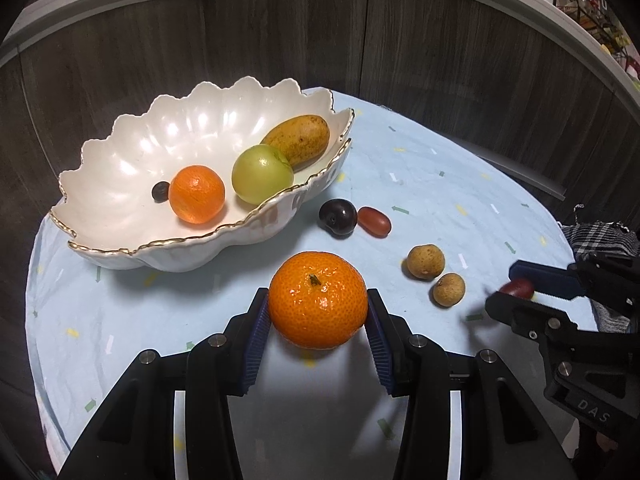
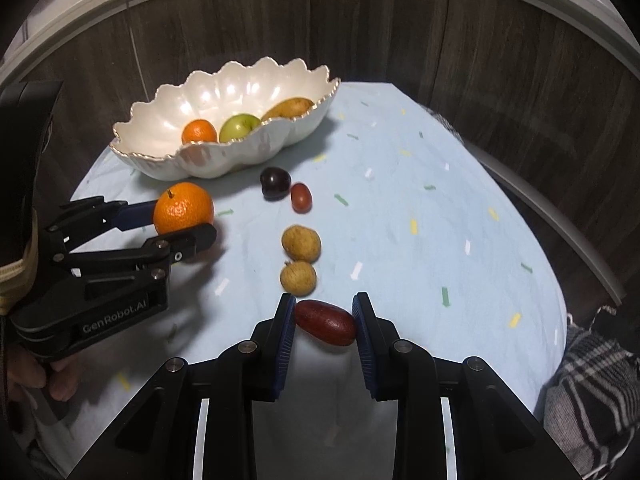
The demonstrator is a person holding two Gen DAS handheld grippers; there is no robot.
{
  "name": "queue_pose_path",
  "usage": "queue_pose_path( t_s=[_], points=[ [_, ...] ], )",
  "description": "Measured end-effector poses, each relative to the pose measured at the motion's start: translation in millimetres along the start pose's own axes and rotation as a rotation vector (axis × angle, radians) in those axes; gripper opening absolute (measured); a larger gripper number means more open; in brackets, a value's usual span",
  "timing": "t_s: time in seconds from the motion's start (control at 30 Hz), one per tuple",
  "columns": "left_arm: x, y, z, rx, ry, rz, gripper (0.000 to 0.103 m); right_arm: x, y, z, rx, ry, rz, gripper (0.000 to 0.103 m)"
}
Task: Organize fruits
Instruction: 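Close the left tool on the mandarin while the right tool grips the red date, then lift the mandarin and red date and carry both over the bowl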
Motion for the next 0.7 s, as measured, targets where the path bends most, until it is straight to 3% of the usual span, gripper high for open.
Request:
queue_pose_path(
  t_s=[0.7],
  points=[
    [17.5, -13.1, -40.6, 0.048, 0.096, -0.080, 0.045, 55.7, -3.8, -11.6, 0.071, 0.121, -0.035, 0.030]
  ],
)
Point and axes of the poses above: each gripper's, at about its wrist camera, not at the fingertips, and z roughly the way its jaws point, y to its right, x to its top, the point moved 1 cm from there along z, roughly the way its jaws point, and after that the axes turned 8 degrees about z, right-handed, at the moved point
